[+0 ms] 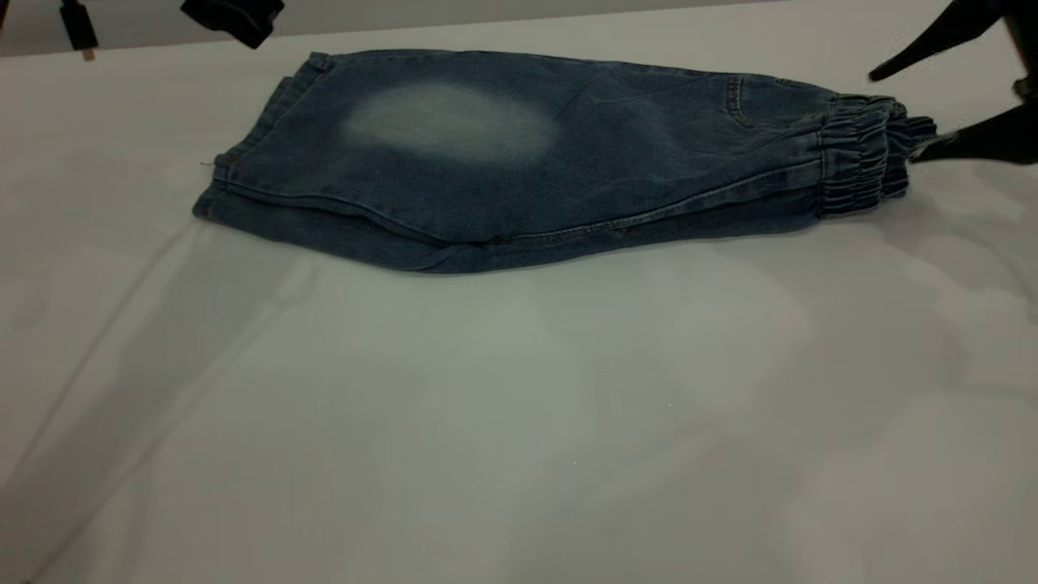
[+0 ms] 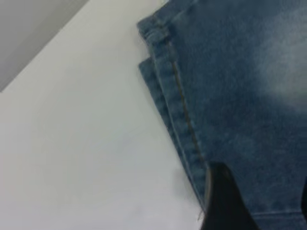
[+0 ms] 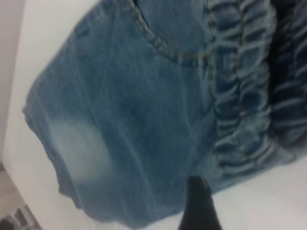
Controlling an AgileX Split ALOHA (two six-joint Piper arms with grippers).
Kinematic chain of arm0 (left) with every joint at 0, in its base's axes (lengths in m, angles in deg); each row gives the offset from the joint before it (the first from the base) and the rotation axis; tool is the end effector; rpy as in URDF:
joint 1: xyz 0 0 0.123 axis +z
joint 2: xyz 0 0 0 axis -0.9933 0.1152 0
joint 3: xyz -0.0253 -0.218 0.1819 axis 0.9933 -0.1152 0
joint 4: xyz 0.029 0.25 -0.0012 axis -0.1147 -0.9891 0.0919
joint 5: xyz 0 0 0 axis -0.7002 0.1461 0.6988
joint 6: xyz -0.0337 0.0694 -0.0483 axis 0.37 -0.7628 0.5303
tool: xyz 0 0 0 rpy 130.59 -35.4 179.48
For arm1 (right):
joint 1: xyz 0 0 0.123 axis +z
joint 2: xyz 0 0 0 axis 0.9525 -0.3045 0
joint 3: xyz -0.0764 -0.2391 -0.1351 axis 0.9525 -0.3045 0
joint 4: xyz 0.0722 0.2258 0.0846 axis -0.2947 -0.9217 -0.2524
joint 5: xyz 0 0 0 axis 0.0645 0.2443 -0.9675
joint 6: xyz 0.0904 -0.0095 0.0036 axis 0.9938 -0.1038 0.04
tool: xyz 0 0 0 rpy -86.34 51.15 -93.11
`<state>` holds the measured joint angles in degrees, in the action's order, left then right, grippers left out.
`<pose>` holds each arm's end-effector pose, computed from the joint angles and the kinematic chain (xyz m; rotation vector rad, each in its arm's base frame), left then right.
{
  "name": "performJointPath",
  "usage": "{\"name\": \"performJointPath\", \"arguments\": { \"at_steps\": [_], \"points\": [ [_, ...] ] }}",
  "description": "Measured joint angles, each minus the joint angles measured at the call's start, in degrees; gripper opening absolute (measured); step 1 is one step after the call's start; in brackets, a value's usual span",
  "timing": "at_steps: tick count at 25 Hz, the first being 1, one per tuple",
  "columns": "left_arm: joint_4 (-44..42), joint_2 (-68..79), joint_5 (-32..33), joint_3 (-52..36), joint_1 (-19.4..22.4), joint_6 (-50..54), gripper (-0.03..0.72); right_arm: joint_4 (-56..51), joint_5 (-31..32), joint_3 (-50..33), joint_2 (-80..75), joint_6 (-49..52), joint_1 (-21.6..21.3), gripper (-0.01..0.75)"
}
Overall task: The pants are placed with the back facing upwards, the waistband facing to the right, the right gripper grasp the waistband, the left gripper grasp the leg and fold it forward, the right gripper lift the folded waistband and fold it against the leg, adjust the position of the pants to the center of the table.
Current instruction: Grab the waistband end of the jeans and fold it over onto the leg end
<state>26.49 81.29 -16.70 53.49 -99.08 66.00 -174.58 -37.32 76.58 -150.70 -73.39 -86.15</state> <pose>0.4068 -0.1025 0.1743 0.9082 2.3841 0.2447 0.3344 -0.0217 0.0970 1.1632 2.4310 1.1313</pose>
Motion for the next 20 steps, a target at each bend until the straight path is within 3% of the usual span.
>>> {"name": "performJointPath", "arguments": {
  "at_steps": [8,16,20],
  "points": [
    [0.2,-0.1,-0.4,0.0,-1.2,-0.1,0.368,-0.9,2.0,0.0,-2.5,-11.0,3.1,0.465],
    [0.2,-0.1,-0.5,0.0,-1.2,-0.1,0.368,-3.8,-3.8,0.0,-2.8,-13.9,3.1,0.628],
    [0.2,-0.1,-0.5,0.0,-1.2,-0.1,0.368,-5.9,-4.3,0.0,-4.9,-12.7,3.1,0.646]
  ]
}}
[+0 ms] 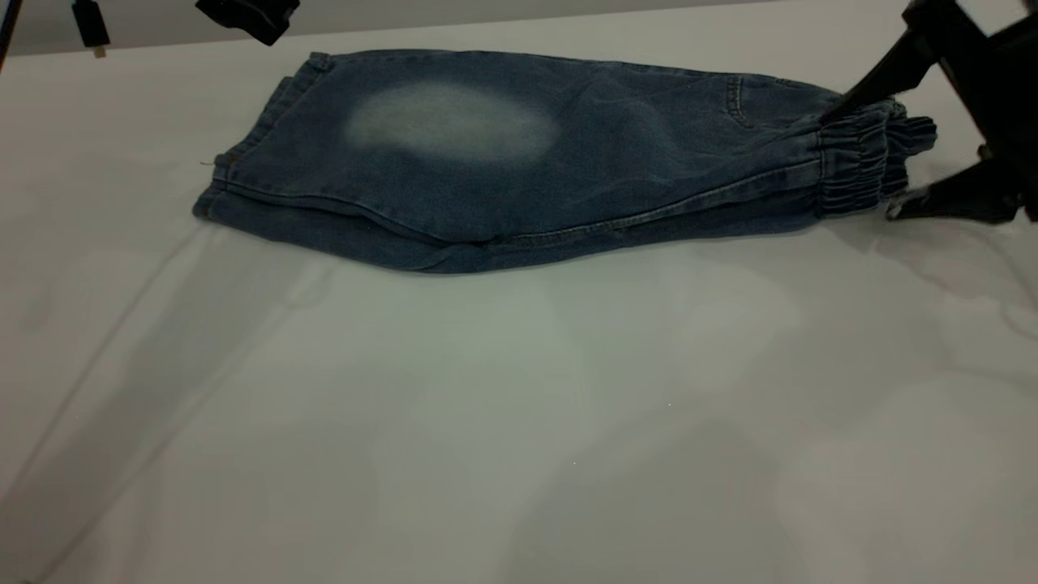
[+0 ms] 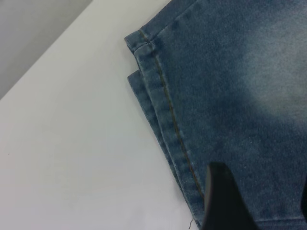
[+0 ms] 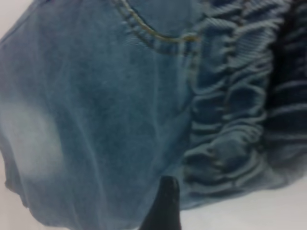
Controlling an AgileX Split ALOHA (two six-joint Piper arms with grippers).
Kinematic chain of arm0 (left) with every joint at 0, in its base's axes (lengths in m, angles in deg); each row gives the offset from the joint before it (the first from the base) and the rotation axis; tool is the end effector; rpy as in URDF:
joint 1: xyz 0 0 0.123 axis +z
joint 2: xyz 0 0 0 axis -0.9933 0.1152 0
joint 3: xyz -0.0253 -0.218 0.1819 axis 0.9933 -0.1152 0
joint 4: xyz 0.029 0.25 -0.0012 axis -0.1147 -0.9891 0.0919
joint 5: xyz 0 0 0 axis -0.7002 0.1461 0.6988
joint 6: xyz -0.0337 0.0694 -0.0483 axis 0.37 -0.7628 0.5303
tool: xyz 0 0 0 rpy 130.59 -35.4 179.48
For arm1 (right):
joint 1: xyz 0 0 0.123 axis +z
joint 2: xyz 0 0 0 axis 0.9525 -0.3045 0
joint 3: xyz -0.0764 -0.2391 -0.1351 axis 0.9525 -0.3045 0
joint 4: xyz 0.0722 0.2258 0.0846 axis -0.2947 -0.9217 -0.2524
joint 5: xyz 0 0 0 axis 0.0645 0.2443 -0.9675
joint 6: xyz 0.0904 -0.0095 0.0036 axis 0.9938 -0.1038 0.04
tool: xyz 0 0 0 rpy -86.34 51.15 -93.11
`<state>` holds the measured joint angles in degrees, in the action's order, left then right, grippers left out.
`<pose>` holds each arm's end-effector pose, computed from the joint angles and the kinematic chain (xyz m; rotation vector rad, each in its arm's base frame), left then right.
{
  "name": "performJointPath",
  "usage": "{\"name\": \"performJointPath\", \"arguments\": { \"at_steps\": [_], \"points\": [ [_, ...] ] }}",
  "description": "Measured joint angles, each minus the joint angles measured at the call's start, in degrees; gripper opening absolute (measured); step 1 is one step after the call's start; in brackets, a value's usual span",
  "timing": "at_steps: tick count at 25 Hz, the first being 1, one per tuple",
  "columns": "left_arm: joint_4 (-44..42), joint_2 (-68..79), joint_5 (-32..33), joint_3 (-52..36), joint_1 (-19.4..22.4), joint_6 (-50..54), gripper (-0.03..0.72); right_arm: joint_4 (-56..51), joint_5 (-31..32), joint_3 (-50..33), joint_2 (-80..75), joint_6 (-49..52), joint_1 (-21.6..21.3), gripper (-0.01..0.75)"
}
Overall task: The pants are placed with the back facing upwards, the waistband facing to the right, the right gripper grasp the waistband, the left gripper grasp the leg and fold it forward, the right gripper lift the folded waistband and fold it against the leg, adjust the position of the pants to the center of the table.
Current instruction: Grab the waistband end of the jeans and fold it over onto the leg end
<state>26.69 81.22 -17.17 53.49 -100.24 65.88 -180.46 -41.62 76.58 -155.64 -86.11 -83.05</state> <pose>0.4051 -0.1112 0.1752 0.9291 2.3654 0.2326 0.3378 -0.0093 0.0674 1.0129 2.5022 1.0230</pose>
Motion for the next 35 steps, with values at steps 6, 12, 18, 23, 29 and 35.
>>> {"name": "performJointPath", "arguments": {
  "at_steps": [6,12,18,23,29,35],
  "points": [
    [0.0,0.0,0.0,0.0,0.0,0.1,0.368,-7.7,1.6,0.0,-4.4,-2.8,0.0,0.643],
    [0.0,0.0,0.3,0.0,0.0,0.1,0.368,-8.8,2.9,1.3,-4.6,-6.7,0.0,0.632],
    [0.0,0.0,0.4,0.0,0.0,0.2,0.368,-8.9,-1.0,5.5,-4.8,-4.7,0.0,0.619],
    [0.2,0.0,0.4,0.0,0.0,0.2,0.368,-9.0,-0.8,6.0,-8.0,-1.4,-0.1,0.605],
    [0.3,0.0,0.4,0.0,-0.1,0.2,0.368,-9.0,2.8,8.3,-10.6,-1.7,0.0,0.531],
    [0.7,0.3,0.5,0.0,-2.1,0.2,0.368,-8.4,1.0,8.6,-10.8,-1.9,0.0,0.221]
  ]
}}
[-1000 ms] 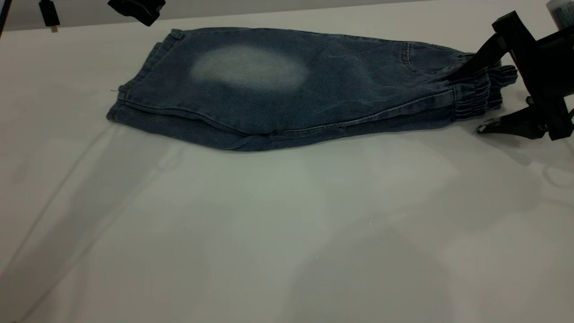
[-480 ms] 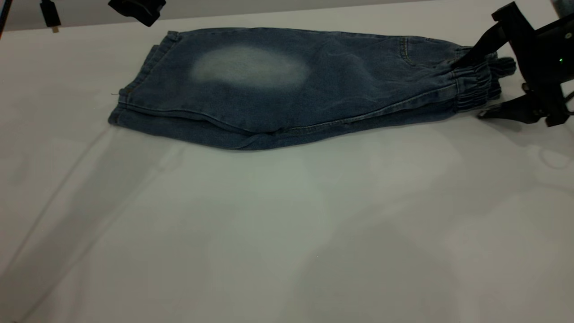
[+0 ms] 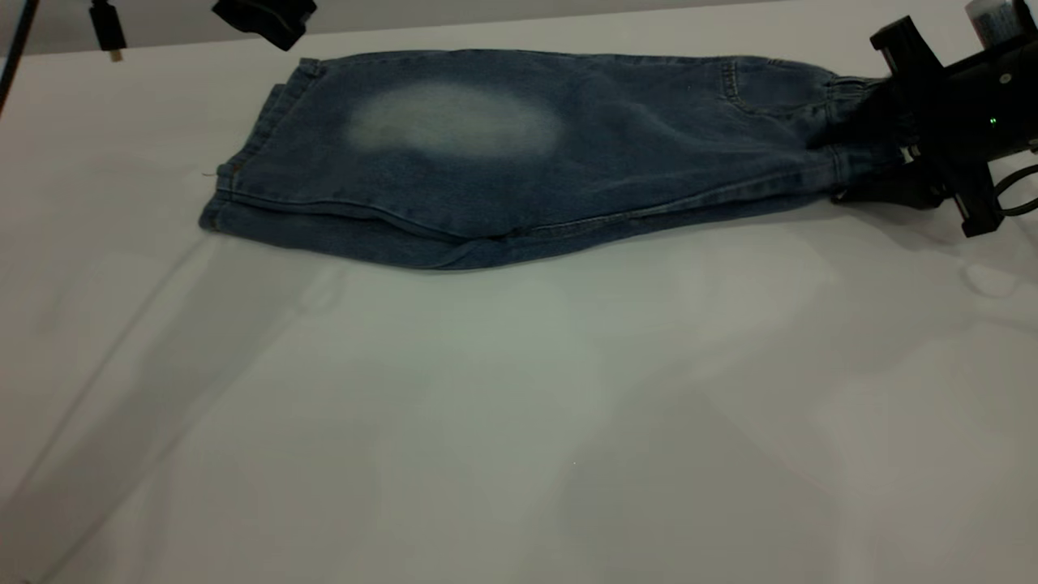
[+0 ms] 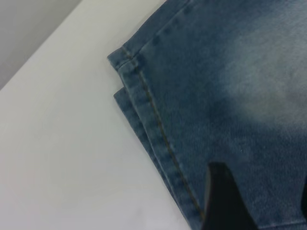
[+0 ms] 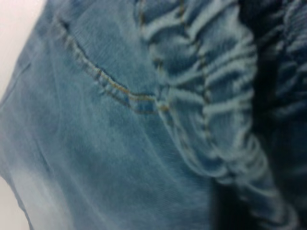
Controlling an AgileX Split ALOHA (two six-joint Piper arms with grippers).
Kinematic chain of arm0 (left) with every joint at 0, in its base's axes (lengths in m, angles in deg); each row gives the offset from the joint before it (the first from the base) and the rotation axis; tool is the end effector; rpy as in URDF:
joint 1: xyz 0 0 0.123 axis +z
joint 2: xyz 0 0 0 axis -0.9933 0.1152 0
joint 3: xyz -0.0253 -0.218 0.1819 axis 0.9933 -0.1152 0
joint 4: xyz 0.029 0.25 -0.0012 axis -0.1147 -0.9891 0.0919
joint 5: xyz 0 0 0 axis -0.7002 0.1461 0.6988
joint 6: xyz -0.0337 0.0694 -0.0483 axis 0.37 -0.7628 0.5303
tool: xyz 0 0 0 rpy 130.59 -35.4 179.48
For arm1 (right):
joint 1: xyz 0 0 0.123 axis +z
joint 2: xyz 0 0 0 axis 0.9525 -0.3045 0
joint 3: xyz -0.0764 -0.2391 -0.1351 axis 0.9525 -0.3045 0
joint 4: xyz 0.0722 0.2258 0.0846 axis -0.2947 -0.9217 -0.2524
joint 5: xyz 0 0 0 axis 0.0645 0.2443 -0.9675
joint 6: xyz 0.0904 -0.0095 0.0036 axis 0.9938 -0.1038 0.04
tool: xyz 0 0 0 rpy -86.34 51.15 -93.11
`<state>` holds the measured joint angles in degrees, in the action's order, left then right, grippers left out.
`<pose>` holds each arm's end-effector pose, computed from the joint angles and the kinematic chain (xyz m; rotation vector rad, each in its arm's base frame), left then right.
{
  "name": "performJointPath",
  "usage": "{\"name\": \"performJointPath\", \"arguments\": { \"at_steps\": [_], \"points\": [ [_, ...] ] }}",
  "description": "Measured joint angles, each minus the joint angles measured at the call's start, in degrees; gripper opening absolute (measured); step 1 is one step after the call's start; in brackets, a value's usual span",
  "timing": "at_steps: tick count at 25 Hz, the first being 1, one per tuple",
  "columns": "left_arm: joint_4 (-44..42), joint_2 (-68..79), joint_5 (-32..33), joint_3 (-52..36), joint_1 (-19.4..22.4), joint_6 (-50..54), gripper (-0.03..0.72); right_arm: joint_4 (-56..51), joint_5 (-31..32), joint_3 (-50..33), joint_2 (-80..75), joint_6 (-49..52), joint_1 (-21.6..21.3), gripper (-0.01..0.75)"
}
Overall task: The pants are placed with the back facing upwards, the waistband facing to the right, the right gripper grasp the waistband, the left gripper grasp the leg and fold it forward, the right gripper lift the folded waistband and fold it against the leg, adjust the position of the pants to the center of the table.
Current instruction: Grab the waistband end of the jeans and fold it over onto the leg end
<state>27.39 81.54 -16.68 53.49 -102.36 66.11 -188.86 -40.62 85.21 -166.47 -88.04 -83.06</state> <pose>0.4002 -0.1261 0.1723 0.9602 2.3663 0.2083 0.3729 -0.0156 0.0290 1.1508 2.4066 1.0791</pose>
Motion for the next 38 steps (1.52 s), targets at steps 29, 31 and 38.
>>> {"name": "performJointPath", "arguments": {
  "at_steps": [29,31,38],
  "points": [
    [2.5,24.9,-16.9,14.9,-20.6,10.7,0.331,0.2,32.3,0.0,5.9,-6.1,-0.1,0.068],
    [2.8,25.4,-18.5,14.9,-22.2,11.0,0.33,0.3,32.4,0.0,7.9,-6.1,-0.1,0.068],
    [2.5,25.2,-18.8,14.8,-24.0,13.6,0.327,-0.4,32.8,0.0,9.6,-6.4,0.0,0.067]
  ]
}}
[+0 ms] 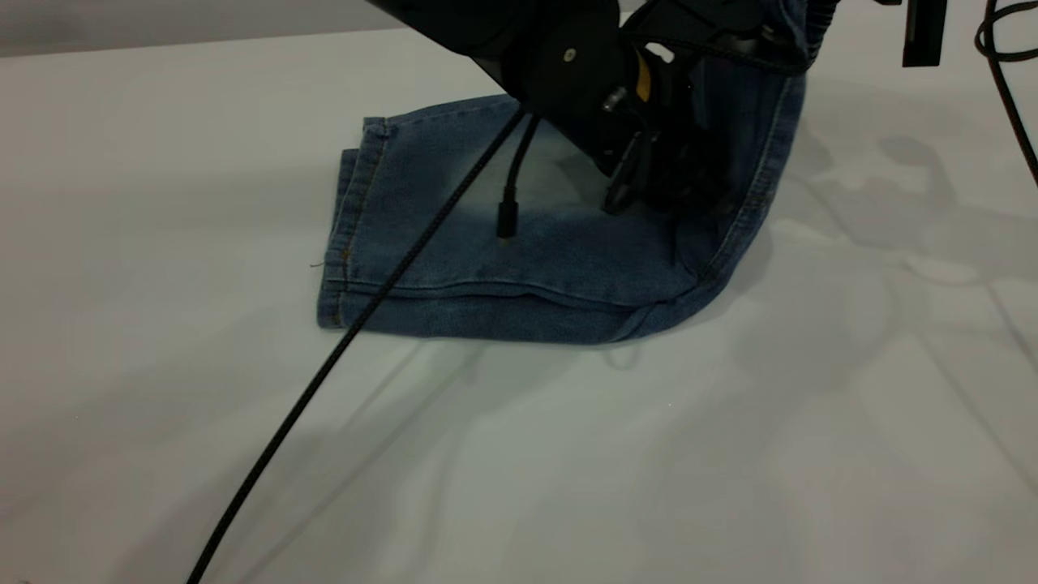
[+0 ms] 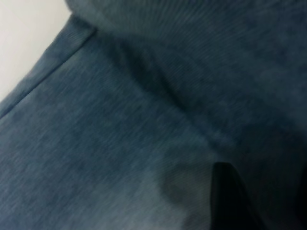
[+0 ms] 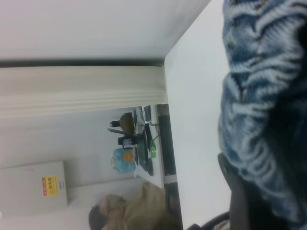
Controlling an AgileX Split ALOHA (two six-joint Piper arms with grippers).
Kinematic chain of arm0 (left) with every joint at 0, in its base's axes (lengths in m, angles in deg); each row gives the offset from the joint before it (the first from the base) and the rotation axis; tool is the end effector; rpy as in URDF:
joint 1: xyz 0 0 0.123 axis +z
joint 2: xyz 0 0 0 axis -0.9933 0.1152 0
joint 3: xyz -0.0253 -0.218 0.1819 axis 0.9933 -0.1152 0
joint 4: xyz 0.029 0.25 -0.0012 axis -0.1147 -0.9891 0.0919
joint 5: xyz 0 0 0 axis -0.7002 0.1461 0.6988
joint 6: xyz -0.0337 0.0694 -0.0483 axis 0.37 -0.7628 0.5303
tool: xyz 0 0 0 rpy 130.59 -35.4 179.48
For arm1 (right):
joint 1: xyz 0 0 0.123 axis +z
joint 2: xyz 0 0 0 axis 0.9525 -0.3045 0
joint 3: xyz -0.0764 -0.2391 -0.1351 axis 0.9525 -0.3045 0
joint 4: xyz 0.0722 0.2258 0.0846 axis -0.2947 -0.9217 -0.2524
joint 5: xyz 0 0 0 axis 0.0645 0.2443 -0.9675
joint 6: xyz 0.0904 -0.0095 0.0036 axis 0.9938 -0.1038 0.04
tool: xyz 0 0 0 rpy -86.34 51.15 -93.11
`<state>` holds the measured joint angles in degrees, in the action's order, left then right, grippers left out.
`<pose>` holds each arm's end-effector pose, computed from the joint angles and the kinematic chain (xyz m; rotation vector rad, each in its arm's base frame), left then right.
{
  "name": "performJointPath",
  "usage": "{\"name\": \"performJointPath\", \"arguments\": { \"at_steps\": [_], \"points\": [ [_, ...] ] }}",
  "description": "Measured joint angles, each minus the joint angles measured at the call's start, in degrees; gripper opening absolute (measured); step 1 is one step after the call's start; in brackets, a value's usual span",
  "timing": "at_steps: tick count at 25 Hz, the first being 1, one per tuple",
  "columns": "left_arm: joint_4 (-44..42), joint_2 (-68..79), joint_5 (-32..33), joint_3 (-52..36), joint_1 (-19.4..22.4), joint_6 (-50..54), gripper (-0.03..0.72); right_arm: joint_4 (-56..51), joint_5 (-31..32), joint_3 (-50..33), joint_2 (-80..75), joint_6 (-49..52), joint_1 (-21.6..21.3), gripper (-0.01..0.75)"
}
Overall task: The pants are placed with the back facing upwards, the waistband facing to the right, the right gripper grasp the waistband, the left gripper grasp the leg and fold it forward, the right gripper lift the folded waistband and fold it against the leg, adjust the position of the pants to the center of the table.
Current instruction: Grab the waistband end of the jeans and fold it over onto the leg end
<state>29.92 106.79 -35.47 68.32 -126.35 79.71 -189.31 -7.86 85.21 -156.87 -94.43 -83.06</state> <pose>0.3629 -0.3352 0.0548 1.1214 2.1556 -0.2158 0.3713 0.0150 0.1297 0.5539 2.1276 1.7394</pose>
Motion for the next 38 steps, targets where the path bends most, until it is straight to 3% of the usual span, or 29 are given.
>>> {"name": "performJointPath", "arguments": {
  "at_steps": [9,16,22,27,38],
  "points": [
    [-4.1,-4.9,8.7,-0.1,2.5,-0.2,0.327,0.1,0.0,0.0,0.0,-1.6,0.0,0.066],
    [-6.2,-5.1,22.9,-1.2,3.5,-0.3,0.327,0.2,-0.3,1.2,1.1,-1.6,0.0,0.067],
    [-6.6,-5.1,27.5,-3.2,4.3,-2.1,0.327,0.2,-0.2,3.0,2.5,-1.4,0.5,0.067],
    [-5.9,-5.1,27.2,-3.6,5.1,-3.4,0.327,0.3,-0.2,3.0,3.7,-1.4,0.6,0.067],
    [5.5,-3.3,17.3,-3.6,2.9,-11.7,0.324,0.1,-0.2,5.2,7.4,-1.1,1.1,0.067]
  ]
}}
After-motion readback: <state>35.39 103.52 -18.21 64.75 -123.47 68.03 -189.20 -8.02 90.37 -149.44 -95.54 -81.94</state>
